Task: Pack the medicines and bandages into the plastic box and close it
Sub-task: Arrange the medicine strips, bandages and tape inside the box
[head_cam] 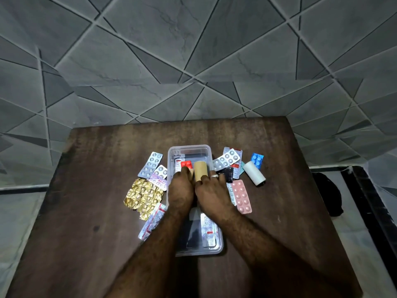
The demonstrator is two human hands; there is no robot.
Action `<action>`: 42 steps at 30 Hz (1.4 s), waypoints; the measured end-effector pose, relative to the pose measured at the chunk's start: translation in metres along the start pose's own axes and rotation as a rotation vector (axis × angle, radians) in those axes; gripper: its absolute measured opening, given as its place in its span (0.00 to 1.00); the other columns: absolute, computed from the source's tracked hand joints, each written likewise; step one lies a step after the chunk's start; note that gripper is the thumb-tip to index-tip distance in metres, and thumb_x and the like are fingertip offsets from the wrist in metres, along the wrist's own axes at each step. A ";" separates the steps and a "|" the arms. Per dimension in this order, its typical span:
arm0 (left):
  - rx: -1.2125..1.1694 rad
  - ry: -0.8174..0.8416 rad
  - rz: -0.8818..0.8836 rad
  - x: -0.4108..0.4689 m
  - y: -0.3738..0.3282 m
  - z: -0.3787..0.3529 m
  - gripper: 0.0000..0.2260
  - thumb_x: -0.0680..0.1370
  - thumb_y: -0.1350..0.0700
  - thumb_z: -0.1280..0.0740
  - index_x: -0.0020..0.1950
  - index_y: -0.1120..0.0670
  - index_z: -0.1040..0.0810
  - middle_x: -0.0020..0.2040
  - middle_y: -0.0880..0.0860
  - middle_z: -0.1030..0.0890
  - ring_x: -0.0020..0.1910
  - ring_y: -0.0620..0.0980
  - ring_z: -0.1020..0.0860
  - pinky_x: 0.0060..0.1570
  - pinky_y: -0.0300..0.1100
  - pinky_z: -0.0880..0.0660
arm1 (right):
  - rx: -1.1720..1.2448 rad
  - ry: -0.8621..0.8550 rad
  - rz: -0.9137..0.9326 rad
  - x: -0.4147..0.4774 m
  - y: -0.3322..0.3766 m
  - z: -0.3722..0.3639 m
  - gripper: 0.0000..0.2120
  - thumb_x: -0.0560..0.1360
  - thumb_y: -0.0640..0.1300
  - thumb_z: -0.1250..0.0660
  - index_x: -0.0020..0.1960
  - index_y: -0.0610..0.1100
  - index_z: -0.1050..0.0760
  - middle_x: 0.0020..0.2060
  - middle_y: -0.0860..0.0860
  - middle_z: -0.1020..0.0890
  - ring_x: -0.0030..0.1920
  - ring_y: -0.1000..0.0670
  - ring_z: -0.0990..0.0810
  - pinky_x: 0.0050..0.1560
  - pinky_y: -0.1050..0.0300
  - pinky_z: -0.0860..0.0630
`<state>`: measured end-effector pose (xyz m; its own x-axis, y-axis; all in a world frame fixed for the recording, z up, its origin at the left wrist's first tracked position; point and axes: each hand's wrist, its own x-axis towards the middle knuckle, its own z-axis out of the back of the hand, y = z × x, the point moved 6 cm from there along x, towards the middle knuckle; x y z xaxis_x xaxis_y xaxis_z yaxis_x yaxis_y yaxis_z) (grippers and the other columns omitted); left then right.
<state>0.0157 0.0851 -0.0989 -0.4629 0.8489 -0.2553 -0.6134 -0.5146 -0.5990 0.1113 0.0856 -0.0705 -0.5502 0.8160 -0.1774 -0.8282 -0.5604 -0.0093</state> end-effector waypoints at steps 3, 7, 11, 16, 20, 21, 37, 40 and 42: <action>-0.015 0.027 -0.022 -0.002 -0.004 0.002 0.08 0.77 0.55 0.39 0.51 0.58 0.25 0.46 0.61 0.19 0.45 0.61 0.21 0.39 0.46 0.30 | 0.084 0.023 0.003 0.002 -0.004 0.007 0.12 0.72 0.43 0.38 0.52 0.44 0.20 0.50 0.45 0.19 0.56 0.38 0.25 0.55 0.44 0.35; -0.101 -0.082 -0.144 -0.010 -0.008 0.029 0.13 0.77 0.55 0.35 0.60 0.56 0.22 0.56 0.57 0.18 0.52 0.56 0.19 0.50 0.42 0.26 | 0.334 -0.073 -0.124 -0.002 -0.042 0.023 0.15 0.75 0.49 0.40 0.59 0.47 0.23 0.57 0.48 0.21 0.58 0.40 0.25 0.58 0.45 0.31; -0.226 -0.263 -0.082 -0.020 0.024 0.073 0.14 0.75 0.60 0.32 0.60 0.55 0.20 0.56 0.52 0.18 0.46 0.49 0.19 0.52 0.42 0.25 | 0.477 -0.190 -0.377 -0.010 -0.117 0.006 0.15 0.73 0.47 0.36 0.58 0.47 0.23 0.55 0.45 0.19 0.56 0.39 0.22 0.57 0.46 0.27; -0.189 -0.219 0.123 -0.036 0.081 0.089 0.12 0.74 0.56 0.31 0.57 0.52 0.20 0.54 0.49 0.17 0.50 0.51 0.18 0.53 0.46 0.23 | 0.420 -0.141 -0.491 -0.019 -0.167 -0.021 0.15 0.71 0.49 0.36 0.57 0.48 0.23 0.52 0.44 0.18 0.53 0.38 0.21 0.55 0.46 0.25; -0.121 -0.002 0.159 -0.057 0.100 0.077 0.13 0.73 0.55 0.28 0.58 0.51 0.20 0.56 0.50 0.17 0.52 0.48 0.20 0.51 0.42 0.26 | 0.390 -0.124 -0.478 -0.027 -0.172 -0.026 0.20 0.70 0.54 0.41 0.61 0.52 0.27 0.54 0.47 0.20 0.55 0.40 0.23 0.57 0.46 0.27; -0.134 0.049 0.159 -0.064 0.102 0.074 0.14 0.74 0.55 0.28 0.58 0.51 0.20 0.56 0.50 0.18 0.52 0.48 0.20 0.51 0.43 0.26 | 0.389 -0.125 -0.478 -0.027 -0.172 -0.027 0.20 0.70 0.53 0.40 0.61 0.52 0.27 0.54 0.46 0.21 0.55 0.39 0.23 0.57 0.46 0.27; 0.201 0.293 -0.068 -0.111 0.100 0.056 0.34 0.68 0.54 0.25 0.72 0.49 0.32 0.65 0.53 0.28 0.59 0.51 0.26 0.59 0.41 0.28 | 0.422 -0.108 -0.514 -0.022 -0.174 -0.039 0.24 0.69 0.46 0.31 0.60 0.38 0.33 0.49 0.36 0.20 0.49 0.34 0.20 0.50 0.45 0.25; 0.222 0.313 -0.136 -0.106 0.100 0.058 0.32 0.68 0.51 0.25 0.71 0.49 0.31 0.65 0.52 0.27 0.57 0.49 0.26 0.58 0.42 0.25 | 0.459 -0.116 -0.550 -0.028 -0.167 -0.042 0.24 0.67 0.46 0.32 0.59 0.40 0.34 0.49 0.37 0.19 0.48 0.34 0.19 0.49 0.45 0.23; 0.227 0.331 -0.153 -0.103 0.100 0.059 0.33 0.67 0.50 0.24 0.70 0.49 0.31 0.64 0.51 0.26 0.57 0.48 0.25 0.58 0.42 0.24 | 0.503 -0.106 -0.569 -0.032 -0.163 -0.044 0.25 0.66 0.46 0.31 0.60 0.41 0.34 0.50 0.37 0.19 0.49 0.35 0.19 0.49 0.46 0.24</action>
<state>-0.0360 -0.0607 -0.0876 -0.1474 0.8914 -0.4285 -0.8016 -0.3615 -0.4762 0.2686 0.1442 -0.1063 -0.0108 0.9829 -0.1841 -0.9217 0.0615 0.3830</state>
